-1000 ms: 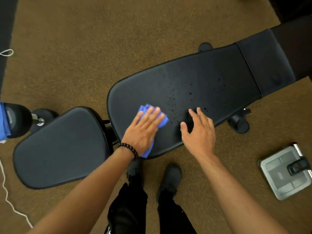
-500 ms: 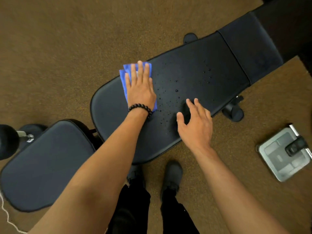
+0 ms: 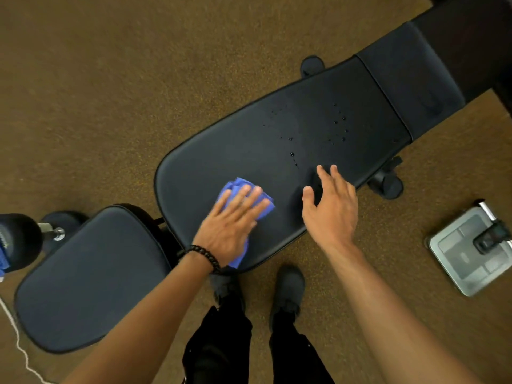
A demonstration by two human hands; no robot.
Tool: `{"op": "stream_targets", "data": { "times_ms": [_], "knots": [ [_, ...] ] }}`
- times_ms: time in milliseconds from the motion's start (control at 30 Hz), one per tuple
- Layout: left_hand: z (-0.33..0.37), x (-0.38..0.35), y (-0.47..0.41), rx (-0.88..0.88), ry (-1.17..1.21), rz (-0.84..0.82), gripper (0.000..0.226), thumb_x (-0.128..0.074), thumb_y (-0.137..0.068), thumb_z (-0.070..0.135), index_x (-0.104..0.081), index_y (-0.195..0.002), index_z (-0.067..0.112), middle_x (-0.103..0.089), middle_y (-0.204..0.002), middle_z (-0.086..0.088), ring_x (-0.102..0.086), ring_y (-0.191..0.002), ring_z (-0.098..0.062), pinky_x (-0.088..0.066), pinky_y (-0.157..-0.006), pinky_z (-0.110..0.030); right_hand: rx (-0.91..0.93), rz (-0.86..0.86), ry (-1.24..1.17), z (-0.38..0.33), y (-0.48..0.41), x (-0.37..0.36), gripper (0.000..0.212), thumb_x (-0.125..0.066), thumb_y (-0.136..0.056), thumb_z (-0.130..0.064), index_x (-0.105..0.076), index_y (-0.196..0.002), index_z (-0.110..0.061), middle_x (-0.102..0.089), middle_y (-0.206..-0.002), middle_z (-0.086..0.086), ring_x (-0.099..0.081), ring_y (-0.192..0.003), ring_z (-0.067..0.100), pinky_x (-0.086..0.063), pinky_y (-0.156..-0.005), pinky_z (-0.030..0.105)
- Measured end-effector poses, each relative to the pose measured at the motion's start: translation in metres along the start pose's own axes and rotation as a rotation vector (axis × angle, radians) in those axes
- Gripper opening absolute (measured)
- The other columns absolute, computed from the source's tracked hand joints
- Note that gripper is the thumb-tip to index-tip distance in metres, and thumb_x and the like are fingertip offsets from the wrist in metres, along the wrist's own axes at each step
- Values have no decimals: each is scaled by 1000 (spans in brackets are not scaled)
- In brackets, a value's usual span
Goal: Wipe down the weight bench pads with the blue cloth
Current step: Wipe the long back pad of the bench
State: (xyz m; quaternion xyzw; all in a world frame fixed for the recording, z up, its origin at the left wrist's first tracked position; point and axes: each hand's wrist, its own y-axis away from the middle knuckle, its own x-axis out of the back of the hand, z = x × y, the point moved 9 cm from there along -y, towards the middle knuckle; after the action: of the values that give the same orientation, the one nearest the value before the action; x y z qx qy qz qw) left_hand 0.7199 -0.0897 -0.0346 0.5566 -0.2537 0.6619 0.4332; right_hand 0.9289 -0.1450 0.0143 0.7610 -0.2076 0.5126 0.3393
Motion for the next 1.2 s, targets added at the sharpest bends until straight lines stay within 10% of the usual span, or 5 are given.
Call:
{"op": "stream_targets", "data": {
  "times_ms": [300,800,1200],
  "knots": [
    [-112,38,-88,960,212,208,56,-19,-110,36,-15,-164,25,-6,-173,-2,0,-160,-26,0,-128,-51,-42,-17,-41,10,8,-6,54,-42,-106,-41,-35,-158,-27,-27,-167,1,-26,-151,22,-20,-122,40],
    [88,-23,-26,7,62,-81,60,-27,-111,37,-5,-165,23,2,-173,0,6,-160,-22,-11,-128,-52,-66,26,-60,32,-3,6,51,-45,-105,-30,-40,-155,-26,-32,-165,2,-32,-147,24,-25,-119,40],
    [-117,30,-61,876,188,166,59,-21,-108,39,-15,-164,22,-5,-173,-6,-1,-159,-28,-2,-128,-51,-56,-30,-70,59,-17,9,55,-52,-102,-40,-41,-154,-28,-33,-164,0,-32,-147,22,-25,-120,39]
  ]
}}
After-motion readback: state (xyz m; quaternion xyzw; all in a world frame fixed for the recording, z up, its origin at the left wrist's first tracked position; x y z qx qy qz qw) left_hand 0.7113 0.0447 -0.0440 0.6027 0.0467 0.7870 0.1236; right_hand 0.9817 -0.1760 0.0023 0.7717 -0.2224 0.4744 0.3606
